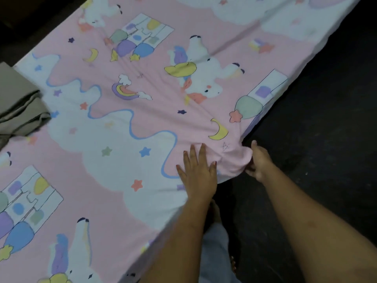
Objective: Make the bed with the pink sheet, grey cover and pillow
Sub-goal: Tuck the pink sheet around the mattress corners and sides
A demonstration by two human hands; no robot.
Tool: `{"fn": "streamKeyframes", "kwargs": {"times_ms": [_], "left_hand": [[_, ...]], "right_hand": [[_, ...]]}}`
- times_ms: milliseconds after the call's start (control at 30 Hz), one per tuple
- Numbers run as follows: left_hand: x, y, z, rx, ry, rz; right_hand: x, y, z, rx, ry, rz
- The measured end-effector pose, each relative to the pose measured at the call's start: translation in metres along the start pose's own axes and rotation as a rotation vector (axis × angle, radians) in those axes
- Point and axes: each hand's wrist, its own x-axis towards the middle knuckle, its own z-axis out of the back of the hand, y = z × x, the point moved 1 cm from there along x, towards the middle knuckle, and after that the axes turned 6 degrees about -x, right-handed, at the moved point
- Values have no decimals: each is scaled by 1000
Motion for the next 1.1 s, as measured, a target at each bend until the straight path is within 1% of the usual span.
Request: {"fn": "streamKeyframes", "kwargs": {"times_ms": [133, 233, 267, 300, 367, 467, 533, 600, 733, 767, 867, 967, 1033, 1067, 1100], "left_hand": [[30, -38, -3, -55, -8, -28], [48, -54, -4, -45, -13, -30], [54, -57, -3, -49, -31, -35], [58, -60, -1, -59, -50, -46], [65, -66, 2, -53, -48, -64], [75, -75, 2, -32, -3, -61], [83, -84, 3, -38, -15, -72], [90, -93, 2, -40, -23, -76], [96, -107, 0, -18, 27, -98], [98, -110, -1, -9, 45, -101], [102, -112, -3, 18, 112, -99], [104, -111, -3, 31, 136, -115], [107, -111, -2, 38, 127, -120], [109, -113, -3, 38, 120, -121], [111, -116, -3, 37, 118, -123]], "right_hand": [[21, 46, 10, 113, 41, -11], [29, 73, -2, 185, 140, -69], [34, 81, -7, 216, 154, -81], [38, 87, -10, 259, 132, -77], [52, 95, -11, 289, 36, -31], [60, 102, -4, 247, -63, 13], [65, 108, 6, 220, -194, 63], [73, 118, 23, 264, -332, 98], [88, 136, 60, 244, -507, 75], [88, 137, 64, 199, -551, 80], [79, 127, 60, -45, -676, 114], [75, 123, 56, -180, -665, 132], [81, 123, 61, -288, -554, 110], [85, 121, 64, -343, -472, 95], [87, 121, 67, -345, -385, 87]]}}
